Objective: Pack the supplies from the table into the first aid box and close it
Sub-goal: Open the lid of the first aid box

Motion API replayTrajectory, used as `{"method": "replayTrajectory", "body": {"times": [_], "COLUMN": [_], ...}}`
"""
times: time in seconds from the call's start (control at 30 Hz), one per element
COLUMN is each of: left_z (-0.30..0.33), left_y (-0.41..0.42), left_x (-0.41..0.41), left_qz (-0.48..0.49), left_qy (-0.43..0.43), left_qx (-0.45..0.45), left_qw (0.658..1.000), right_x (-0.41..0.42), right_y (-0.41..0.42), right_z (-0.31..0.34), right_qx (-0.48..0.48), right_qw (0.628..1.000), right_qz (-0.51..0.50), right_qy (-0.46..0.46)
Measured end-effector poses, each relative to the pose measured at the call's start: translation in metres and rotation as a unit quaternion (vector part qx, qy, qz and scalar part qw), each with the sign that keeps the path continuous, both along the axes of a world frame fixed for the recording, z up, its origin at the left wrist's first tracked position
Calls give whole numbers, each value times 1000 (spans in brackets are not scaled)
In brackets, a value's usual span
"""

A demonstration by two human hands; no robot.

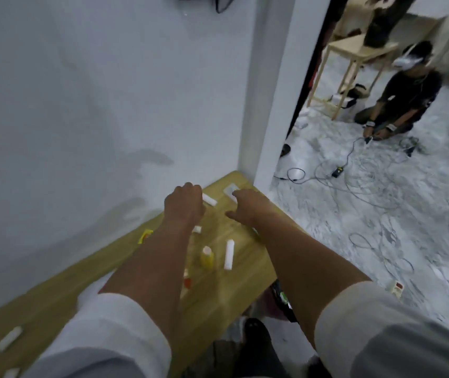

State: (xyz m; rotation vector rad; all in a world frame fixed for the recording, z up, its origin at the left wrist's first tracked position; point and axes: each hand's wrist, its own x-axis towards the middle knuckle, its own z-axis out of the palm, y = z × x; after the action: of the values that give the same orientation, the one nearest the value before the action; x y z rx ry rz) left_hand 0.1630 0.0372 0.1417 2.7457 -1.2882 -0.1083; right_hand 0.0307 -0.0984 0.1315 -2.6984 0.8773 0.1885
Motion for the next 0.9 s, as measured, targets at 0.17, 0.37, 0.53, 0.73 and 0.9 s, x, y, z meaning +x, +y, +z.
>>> {"method": "replayTrajectory", "body": {"times": [0.17, 0.37, 0.53, 0.73, 0.9], "left_z": [17, 4, -37, -101, -118], "left_y": [95, 195, 243, 271, 288], "left_x": [41, 62, 71, 75, 25], "left_qz": [106, 205, 245, 271, 291], "left_qy": [-39, -34, -56, -114, -167], "left_qx": [13, -4, -26, -30, -92], "left_qw": [993, 978, 967, 955, 938], "right_x": [73, 126, 154, 162, 118], "right_y": [69, 145, 184, 204, 219], "right_z": [21, 21, -17, -77, -100], "right_qx": [-21, -31, -54, -99, -117], "right_qw": [994, 978, 964, 947, 927], "right_qz": [97, 195, 245, 270, 278], "right_qy": [-37, -62, -84, -144, -223]}}
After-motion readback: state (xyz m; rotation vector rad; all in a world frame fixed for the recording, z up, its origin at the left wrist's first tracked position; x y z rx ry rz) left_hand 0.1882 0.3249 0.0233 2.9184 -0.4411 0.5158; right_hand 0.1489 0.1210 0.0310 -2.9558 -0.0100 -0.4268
